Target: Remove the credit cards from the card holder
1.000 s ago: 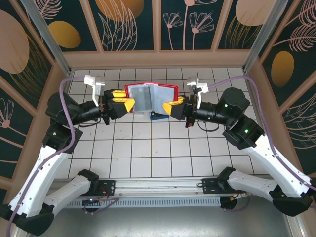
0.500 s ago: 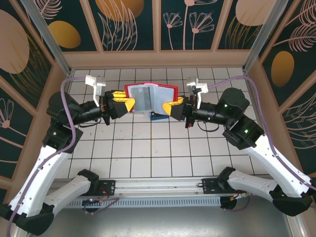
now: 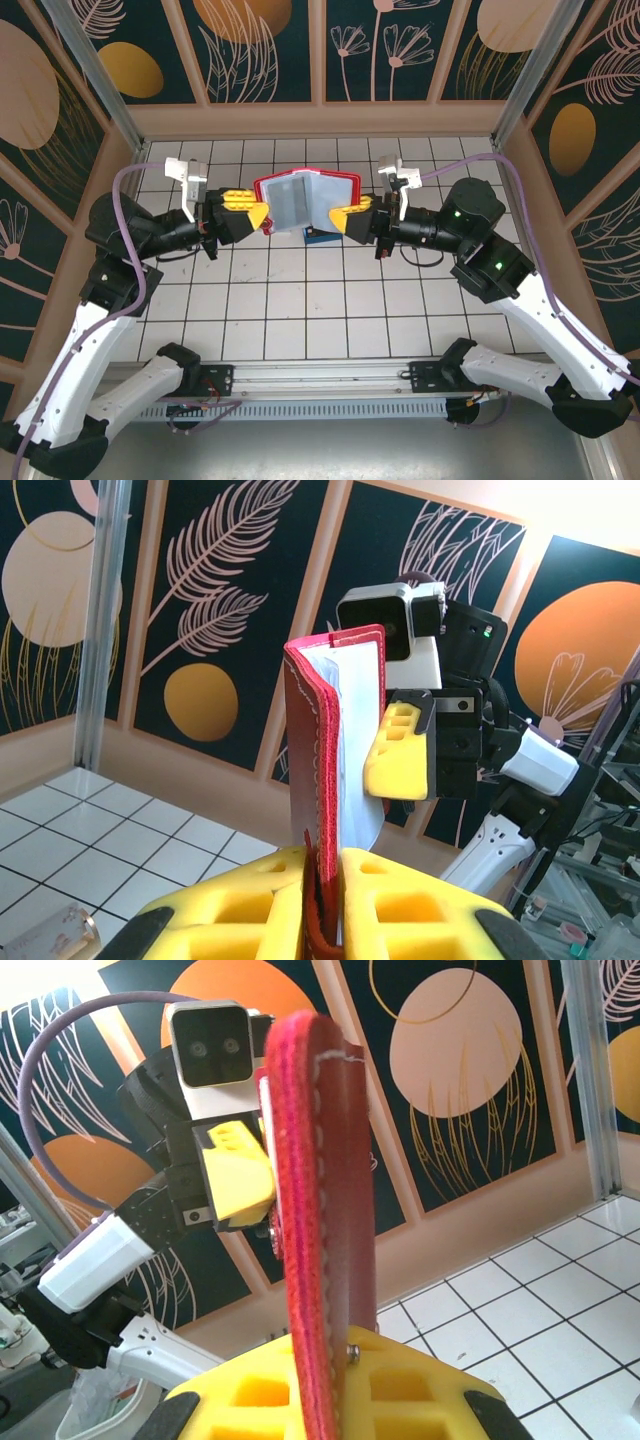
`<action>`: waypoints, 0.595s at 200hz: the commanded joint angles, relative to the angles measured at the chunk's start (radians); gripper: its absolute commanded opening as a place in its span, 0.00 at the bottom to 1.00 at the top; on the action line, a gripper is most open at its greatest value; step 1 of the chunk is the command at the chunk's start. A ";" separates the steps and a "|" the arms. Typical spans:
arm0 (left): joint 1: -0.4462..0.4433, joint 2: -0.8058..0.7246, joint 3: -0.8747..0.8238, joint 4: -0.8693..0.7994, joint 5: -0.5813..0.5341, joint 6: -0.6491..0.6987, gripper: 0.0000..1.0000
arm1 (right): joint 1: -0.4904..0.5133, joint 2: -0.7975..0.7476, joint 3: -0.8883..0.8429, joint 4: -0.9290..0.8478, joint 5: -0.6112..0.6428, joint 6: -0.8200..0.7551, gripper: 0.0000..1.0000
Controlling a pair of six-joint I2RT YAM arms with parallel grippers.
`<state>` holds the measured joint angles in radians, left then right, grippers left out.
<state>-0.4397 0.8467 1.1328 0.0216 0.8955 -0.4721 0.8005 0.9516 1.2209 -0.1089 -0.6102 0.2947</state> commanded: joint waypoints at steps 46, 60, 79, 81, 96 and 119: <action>-0.002 0.025 -0.004 0.041 0.029 -0.003 0.31 | 0.032 0.005 0.031 0.025 -0.033 -0.019 0.00; -0.001 0.024 -0.005 0.040 0.026 -0.001 0.31 | 0.034 0.005 0.032 0.025 -0.029 -0.020 0.00; -0.001 0.025 -0.006 0.044 0.032 -0.007 0.31 | 0.035 0.009 0.034 0.025 -0.030 -0.019 0.00; -0.002 0.023 -0.007 0.045 0.034 -0.008 0.30 | 0.036 0.009 0.034 0.025 -0.030 -0.019 0.00; -0.002 0.025 -0.014 0.068 0.047 -0.019 0.25 | 0.038 0.016 0.038 0.023 -0.031 -0.022 0.00; -0.002 0.020 -0.013 0.058 0.034 -0.009 0.05 | 0.040 0.015 0.043 0.000 0.016 -0.030 0.00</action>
<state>-0.4397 0.8768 1.1275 0.0387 0.9173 -0.4835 0.8310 0.9680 1.2236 -0.1143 -0.6262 0.2905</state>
